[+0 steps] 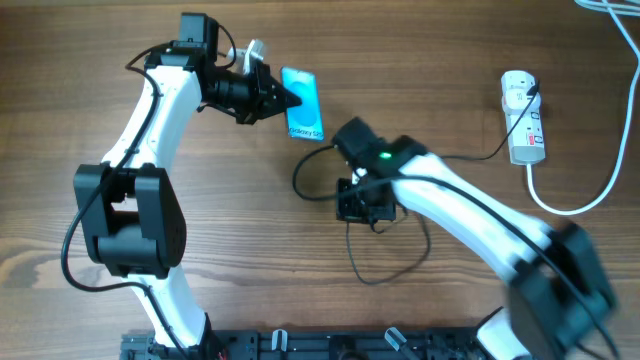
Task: Plug charger to phone and switch on socket
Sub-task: 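Bring the plug up to the phone's bottom port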
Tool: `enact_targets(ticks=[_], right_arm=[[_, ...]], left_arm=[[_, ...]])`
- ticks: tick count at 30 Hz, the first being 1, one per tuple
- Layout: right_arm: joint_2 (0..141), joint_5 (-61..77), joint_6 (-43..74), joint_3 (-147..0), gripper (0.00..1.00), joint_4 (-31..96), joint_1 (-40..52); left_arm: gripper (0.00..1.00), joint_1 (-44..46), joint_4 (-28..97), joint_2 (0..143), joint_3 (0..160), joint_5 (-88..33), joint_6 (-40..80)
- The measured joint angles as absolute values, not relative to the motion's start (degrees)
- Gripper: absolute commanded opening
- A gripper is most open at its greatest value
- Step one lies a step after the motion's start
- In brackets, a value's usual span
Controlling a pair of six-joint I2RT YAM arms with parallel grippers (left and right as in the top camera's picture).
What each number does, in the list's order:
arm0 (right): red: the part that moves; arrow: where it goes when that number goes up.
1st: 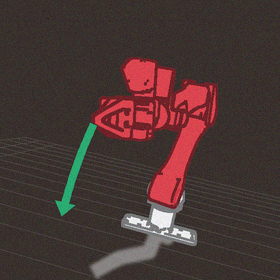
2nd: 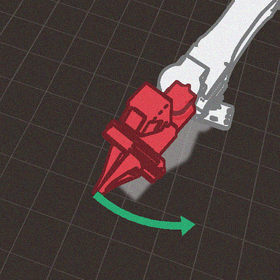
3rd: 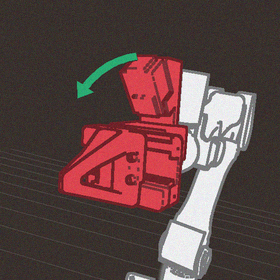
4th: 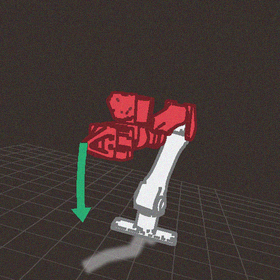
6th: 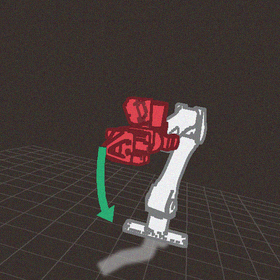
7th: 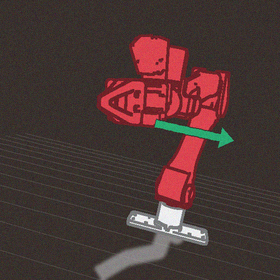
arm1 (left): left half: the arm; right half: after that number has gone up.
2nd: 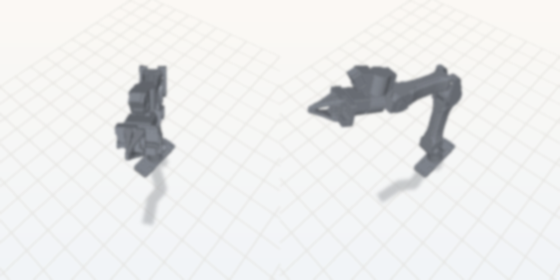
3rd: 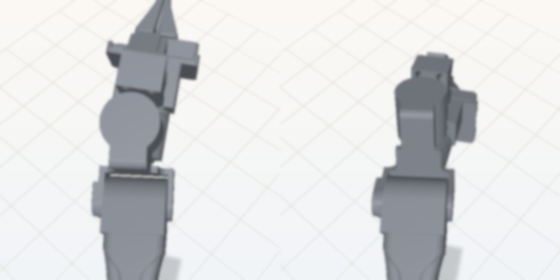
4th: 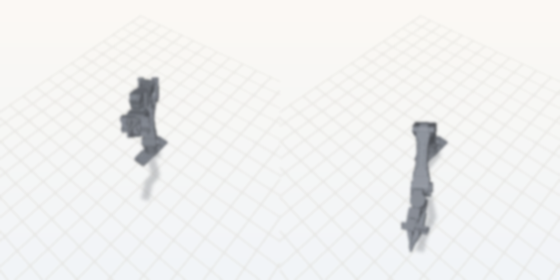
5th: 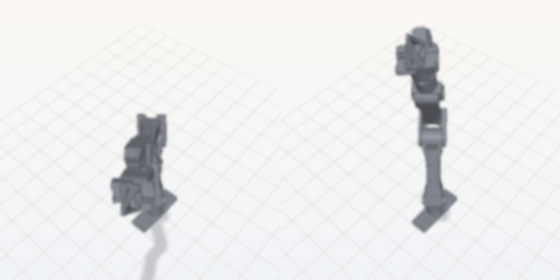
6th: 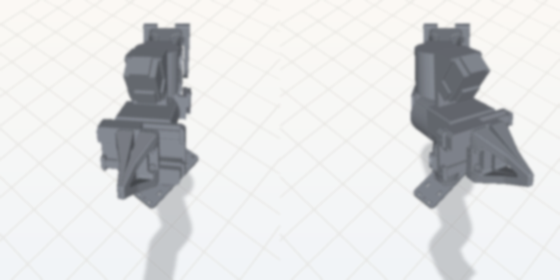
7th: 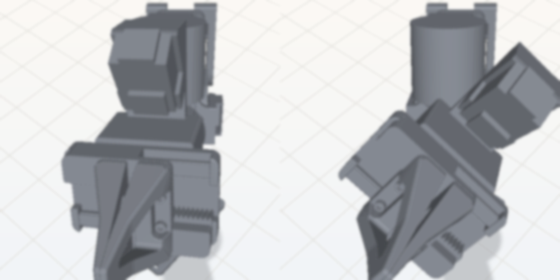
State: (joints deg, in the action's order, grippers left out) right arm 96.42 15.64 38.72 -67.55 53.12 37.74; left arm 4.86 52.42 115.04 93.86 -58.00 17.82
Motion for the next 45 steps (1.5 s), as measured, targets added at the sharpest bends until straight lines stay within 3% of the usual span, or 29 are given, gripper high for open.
enact_targets(ticks=[7, 15, 35, 45], right_arm=[[79.2, 22.1, 32.6, -68.7, 0.04, 53.3, 37.7], [77.4, 21.6, 32.6, -68.7, 0.04, 53.3, 37.7], [81.4, 15.0, 38.4, -68.7, 0.04, 48.5, 37.7], [81.4, 18.4, 38.5, -68.7, 0.04, 45.6, 37.7]], left_arm=[[0.04, 5.7, 49.8, 115.0, 93.9, -71.6, 13.8], [0.04, 11.5, 49.9, 115.0, 93.9, -74.0, 9.8], [0.04, 14.2, 49.9, 114.4, 93.9, -63.5, 6.1], [0.04, 16.5, 50.1, 102.7, 93.9, -52.1, 7.4]])
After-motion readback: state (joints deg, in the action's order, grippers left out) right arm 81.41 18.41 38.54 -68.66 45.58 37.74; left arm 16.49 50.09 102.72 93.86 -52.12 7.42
